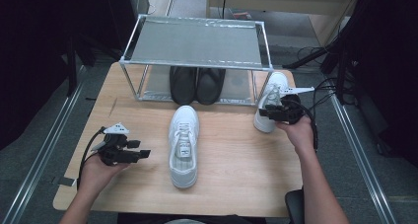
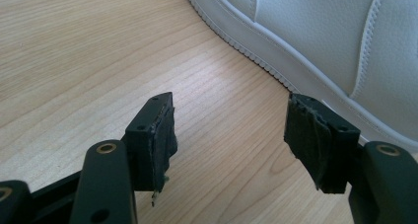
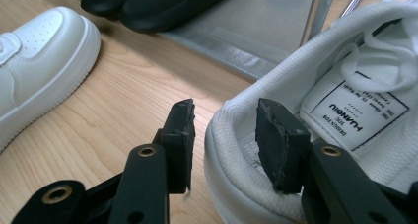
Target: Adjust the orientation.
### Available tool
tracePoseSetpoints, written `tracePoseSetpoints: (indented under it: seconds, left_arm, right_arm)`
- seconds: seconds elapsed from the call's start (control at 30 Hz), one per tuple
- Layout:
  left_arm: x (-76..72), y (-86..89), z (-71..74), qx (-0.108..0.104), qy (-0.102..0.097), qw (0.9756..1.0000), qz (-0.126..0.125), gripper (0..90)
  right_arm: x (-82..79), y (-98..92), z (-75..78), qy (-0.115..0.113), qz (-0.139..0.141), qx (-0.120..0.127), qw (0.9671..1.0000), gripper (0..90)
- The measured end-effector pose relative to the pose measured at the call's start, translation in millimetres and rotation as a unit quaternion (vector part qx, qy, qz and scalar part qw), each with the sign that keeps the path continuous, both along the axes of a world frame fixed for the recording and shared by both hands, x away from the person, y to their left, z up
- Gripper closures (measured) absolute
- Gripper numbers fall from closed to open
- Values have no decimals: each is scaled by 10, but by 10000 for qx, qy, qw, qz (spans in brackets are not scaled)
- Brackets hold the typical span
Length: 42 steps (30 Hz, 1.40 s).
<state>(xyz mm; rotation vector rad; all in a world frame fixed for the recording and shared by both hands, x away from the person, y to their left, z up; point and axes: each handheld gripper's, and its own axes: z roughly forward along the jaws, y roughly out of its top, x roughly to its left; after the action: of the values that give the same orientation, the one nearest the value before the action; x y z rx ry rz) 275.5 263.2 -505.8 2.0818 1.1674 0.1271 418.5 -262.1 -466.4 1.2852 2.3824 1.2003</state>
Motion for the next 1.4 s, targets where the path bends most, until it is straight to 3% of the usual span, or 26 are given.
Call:
tracePoseSetpoints:
  seconds: [0.07, 0.17, 0.33, 0.53, 0.8, 1.07, 1.27, 1.4]
  left_arm:
    - [4, -8, -2, 6, 11, 10000, -14, 366]
    - [7, -14, -2, 14, 10, 10000, -48, 366]
    - [8, -10, -10, 11, 45, 10000, -50, 365]
    - [1, -27, -8, 23, 43, 10000, -67, 365]
    - [-2, -9, 5, -6, 22, 10000, -71, 365]
    - [-6, 22, 11, -33, 15, 10000, -48, 365]
    - [0, 14, 14, -30, -5, 10000, -43, 365]
    - [29, -13, 20, -12, -7, 9999, -99, 365]
  right_arm:
    - [31, 11, -38, 31, 46, -73, 10000, 598]
    - [90, 61, -117, 134, 103, -433, 9989, 568]
    - [156, 89, -201, 259, 122, -332, 9990, 551]
    - [155, 91, -220, 171, 206, -324, 9991, 558]
    - [171, 89, -208, 290, 248, -229, 9990, 633]
    - [158, 136, -123, 367, 284, -558, 9974, 670]
    - [120, 80, -38, 207, 159, -475, 9985, 669]
    - [55, 116, -9, -24, 175, -934, 9955, 681]
